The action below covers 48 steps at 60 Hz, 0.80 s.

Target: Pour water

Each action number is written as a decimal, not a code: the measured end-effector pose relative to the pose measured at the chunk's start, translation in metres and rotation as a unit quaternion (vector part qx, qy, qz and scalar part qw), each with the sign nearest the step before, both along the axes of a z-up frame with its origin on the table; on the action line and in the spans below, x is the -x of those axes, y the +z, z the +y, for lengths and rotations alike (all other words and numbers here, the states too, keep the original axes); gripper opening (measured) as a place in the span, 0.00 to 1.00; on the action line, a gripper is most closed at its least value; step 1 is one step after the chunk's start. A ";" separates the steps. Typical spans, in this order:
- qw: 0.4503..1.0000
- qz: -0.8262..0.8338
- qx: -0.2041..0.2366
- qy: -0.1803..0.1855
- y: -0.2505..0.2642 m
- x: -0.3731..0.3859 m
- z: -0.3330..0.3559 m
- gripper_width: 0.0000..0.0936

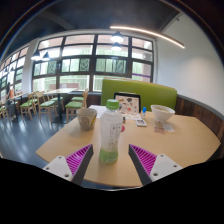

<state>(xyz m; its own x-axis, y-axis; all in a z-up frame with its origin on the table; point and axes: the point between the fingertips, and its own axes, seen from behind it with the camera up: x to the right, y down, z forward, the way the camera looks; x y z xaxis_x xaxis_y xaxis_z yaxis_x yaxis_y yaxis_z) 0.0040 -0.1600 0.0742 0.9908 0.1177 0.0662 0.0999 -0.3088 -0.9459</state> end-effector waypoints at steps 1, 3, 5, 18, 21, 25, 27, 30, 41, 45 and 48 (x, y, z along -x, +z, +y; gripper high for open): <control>1.000 0.000 0.001 -0.002 -0.002 0.003 0.007 0.88; 1.000 -0.001 0.002 -0.006 -0.003 0.007 0.021 0.88; 1.000 -0.003 -0.001 -0.011 -0.004 0.011 0.033 0.88; 0.998 -0.018 -0.031 -0.044 0.006 0.014 0.097 0.49; 0.998 -0.019 -0.043 -0.052 0.007 0.010 0.107 0.47; 0.997 -0.029 -0.054 -0.046 0.009 0.010 0.110 0.43; 0.997 -0.034 -0.057 -0.044 0.010 0.010 0.111 0.40; 0.996 -0.041 -0.058 -0.045 0.010 0.009 0.112 0.40; 0.995 -0.069 -0.060 -0.045 0.011 0.005 0.120 0.33; 0.992 -0.105 -0.063 -0.042 0.021 -0.002 0.134 0.33; 0.985 -0.151 -0.067 -0.044 0.037 -0.012 0.148 0.33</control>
<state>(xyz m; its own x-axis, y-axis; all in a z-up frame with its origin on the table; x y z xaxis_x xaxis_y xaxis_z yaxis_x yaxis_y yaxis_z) 0.0158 -0.0123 0.1116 0.9292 0.0025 0.3695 0.3623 -0.2027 -0.9097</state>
